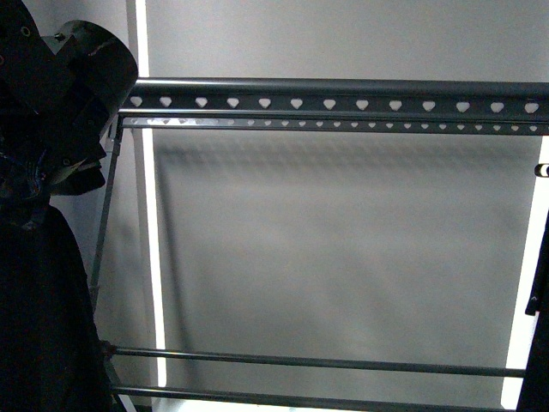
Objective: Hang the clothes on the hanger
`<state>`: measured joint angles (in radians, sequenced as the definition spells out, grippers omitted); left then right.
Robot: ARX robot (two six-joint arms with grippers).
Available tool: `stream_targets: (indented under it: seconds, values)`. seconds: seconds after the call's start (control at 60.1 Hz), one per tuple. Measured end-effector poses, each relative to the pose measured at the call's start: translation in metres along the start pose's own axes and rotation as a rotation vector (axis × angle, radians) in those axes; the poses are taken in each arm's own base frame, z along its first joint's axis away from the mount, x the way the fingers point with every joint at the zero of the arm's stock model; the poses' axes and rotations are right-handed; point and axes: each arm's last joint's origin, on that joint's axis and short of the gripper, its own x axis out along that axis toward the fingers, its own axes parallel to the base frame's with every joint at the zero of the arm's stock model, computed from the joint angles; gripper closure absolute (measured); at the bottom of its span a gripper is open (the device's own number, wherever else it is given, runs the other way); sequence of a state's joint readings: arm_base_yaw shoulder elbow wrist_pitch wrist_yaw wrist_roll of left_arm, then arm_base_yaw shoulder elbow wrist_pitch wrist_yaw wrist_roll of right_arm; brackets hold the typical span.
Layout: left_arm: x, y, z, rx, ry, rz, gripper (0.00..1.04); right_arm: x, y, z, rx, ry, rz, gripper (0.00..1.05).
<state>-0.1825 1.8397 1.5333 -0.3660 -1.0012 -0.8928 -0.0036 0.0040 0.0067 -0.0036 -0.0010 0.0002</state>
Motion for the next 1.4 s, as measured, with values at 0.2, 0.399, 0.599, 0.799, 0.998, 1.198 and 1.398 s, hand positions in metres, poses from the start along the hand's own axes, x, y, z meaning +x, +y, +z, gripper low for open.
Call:
stream_targets:
  seconds: [0.2, 0.399, 0.599, 0.799, 0.998, 1.198, 1.398]
  values:
    - [-0.001, 0.003, 0.0, 0.013, 0.025, -0.064, 0.54, 0.0, 0.0, 0.0, 0.0, 0.0, 0.0, 0.07]
    - [-0.003, 0.014, -0.005, -0.007, 0.08, -0.125, 0.84, 0.0, 0.0, 0.0, 0.0, 0.0, 0.0, 0.07]
    - [-0.011, 0.026, -0.006, -0.042, 0.11, -0.241, 0.98, 0.0, 0.0, 0.0, 0.0, 0.0, 0.0, 0.07]
    - [-0.044, 0.045, -0.006, 0.039, 0.129, -0.535, 0.98, 0.0, 0.0, 0.0, 0.0, 0.0, 0.0, 0.07]
    - [-0.083, 0.092, -0.004, 0.208, 0.196, -0.925, 0.99, 0.0, 0.0, 0.0, 0.0, 0.0, 0.0, 0.07]
    - [-0.087, 0.118, 0.012, 0.301, 0.203, -1.233, 0.99, 0.0, 0.0, 0.0, 0.0, 0.0, 0.0, 0.07]
    - [-0.079, 0.126, 0.027, 0.461, 0.239, -1.593, 0.99, 0.0, 0.0, 0.0, 0.0, 0.0, 0.0, 0.07]
